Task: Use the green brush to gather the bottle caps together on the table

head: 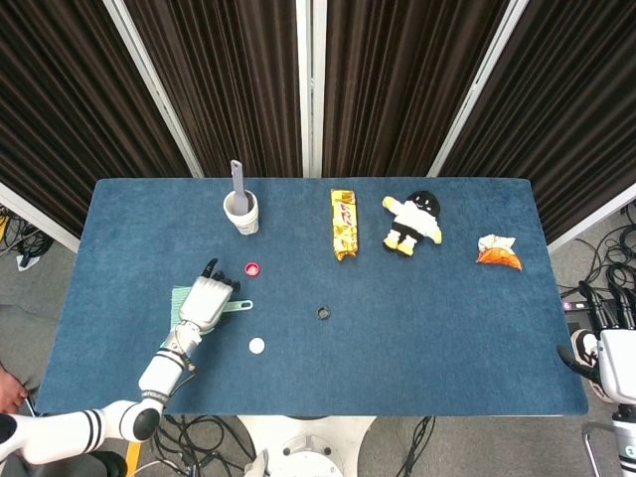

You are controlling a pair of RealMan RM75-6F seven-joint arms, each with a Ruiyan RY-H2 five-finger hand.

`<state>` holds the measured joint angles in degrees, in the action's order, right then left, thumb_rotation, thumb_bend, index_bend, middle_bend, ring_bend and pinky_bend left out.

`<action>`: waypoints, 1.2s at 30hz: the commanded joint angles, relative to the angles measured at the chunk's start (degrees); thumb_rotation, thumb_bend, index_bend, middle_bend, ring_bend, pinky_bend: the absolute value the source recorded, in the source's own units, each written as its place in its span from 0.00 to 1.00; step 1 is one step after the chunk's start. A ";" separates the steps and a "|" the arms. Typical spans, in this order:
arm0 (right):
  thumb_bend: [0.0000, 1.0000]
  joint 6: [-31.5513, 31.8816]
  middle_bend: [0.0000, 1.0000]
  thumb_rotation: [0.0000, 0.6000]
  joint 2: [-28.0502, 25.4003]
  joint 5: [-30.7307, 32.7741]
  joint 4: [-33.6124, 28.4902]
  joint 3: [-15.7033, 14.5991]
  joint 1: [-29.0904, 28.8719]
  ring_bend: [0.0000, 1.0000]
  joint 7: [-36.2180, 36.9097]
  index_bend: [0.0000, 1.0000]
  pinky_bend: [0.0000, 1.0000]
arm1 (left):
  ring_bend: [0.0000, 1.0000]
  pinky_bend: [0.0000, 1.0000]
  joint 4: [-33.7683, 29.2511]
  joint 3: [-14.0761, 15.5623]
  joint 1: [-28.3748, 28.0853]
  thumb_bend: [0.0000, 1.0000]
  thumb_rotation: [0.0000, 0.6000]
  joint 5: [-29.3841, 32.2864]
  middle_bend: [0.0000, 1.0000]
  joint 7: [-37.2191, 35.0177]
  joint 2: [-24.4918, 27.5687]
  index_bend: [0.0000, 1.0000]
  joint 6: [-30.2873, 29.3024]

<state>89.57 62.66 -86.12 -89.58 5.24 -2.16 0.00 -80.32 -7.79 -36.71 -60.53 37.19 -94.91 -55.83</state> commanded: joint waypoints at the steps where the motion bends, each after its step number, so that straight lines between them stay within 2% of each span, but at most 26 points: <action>1: 0.08 -0.16 0.20 1.00 0.10 0.15 0.14 -0.01 0.01 0.00 0.25 0.01 0.06 | 0.26 0.05 1.44 0.37 -0.87 0.24 1.00 1.47 0.42 1.58 -1.34 0.35 0.01; 16: 0.08 -1.05 0.20 1.00 0.36 1.21 1.32 0.37 -0.17 0.00 1.03 0.01 0.05 | 0.29 0.06 3.69 1.60 -2.61 0.25 1.00 5.17 0.45 5.40 -3.58 0.39 0.12; 28: 0.08 -0.71 0.20 1.00 0.63 1.44 1.76 0.36 0.23 0.00 1.69 0.01 0.04 | 0.33 0.07 6.16 2.88 -3.14 0.27 1.00 4.15 0.49 4.54 -4.56 0.43 0.14; 30: 0.08 -0.63 0.20 1.00 0.60 1.41 1.78 0.37 0.29 0.00 1.85 0.01 0.04 | 0.36 0.09 6.77 3.15 -3.08 0.29 1.00 2.92 0.52 3.36 -4.76 0.46 -0.02; 34: 0.08 -0.47 0.21 1.00 0.38 1.51 1.68 0.38 0.49 0.00 2.16 0.01 0.04 | 0.40 0.21 7.09 3.77 -2.67 0.32 1.00 0.05 0.56 0.55 -4.07 0.49 -0.56; 36: 0.08 -0.33 0.21 1.00 0.27 1.43 1.57 0.38 0.58 0.00 2.19 0.01 0.04 | 0.40 0.21 6.24 3.98 -2.45 0.33 1.00 -1.67 0.56 -1.66 -2.71 0.49 -0.58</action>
<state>89.25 62.94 -84.69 -88.00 5.62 -1.59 2.18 -73.62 -4.12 -39.42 -60.97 36.90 -98.56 -56.25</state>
